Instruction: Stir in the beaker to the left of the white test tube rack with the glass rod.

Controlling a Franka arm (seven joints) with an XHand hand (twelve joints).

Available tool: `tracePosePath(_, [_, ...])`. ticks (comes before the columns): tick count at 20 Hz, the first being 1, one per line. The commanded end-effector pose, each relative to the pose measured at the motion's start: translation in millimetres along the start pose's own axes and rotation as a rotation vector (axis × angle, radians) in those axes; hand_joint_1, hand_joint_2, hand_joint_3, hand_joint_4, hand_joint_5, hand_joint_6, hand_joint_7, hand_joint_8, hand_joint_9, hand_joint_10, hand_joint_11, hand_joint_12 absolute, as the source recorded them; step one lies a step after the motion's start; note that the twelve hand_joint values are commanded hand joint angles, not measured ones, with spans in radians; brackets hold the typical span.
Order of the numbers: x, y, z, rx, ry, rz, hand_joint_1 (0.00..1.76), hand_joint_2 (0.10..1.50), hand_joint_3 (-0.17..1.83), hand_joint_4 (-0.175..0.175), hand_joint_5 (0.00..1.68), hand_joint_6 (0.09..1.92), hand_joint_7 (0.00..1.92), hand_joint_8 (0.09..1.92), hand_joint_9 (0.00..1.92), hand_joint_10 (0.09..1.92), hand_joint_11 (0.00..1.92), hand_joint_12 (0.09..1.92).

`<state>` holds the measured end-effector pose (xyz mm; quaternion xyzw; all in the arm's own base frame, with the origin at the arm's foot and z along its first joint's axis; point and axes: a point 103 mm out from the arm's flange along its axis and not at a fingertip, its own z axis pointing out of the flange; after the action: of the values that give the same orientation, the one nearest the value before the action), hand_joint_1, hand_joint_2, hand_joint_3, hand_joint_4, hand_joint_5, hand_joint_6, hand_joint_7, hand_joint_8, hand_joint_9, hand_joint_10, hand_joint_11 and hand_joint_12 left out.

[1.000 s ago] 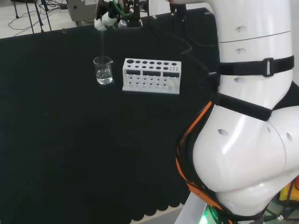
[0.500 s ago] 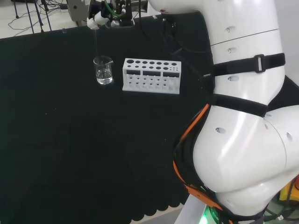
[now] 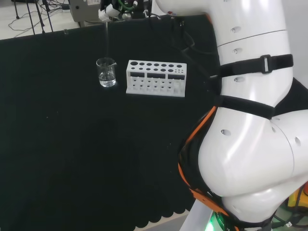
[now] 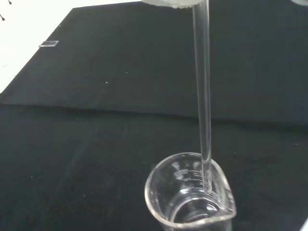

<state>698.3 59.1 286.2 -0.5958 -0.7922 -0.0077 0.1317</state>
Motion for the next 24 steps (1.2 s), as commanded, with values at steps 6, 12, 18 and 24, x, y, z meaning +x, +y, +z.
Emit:
tracePosePath(6, [1.8,-59.4,15.1,0.02,-0.003,0.023,1.31,1.05,-0.04,-0.175,1.22,0.29,1.19,0.97,1.73,0.56,1.67,0.75])
tracePosePath(12, [29.1,-65.1,15.2,0.001,0.007,-0.02,1.31,1.05,-0.04,-0.175,1.22,0.29,1.2,0.97,1.74,0.56,1.67,0.75])
tracePosePath(18, [41.6,-59.9,15.8,-0.006,-0.013,-0.044,1.31,1.05,-0.03,-0.175,1.22,0.29,1.2,0.97,1.74,0.56,1.67,0.75])
tracePosePath(24, [40.9,-59.9,14.8,-0.014,-0.008,-0.049,1.31,1.05,-0.03,-0.175,1.22,0.28,1.2,0.97,1.74,0.56,1.67,0.75])
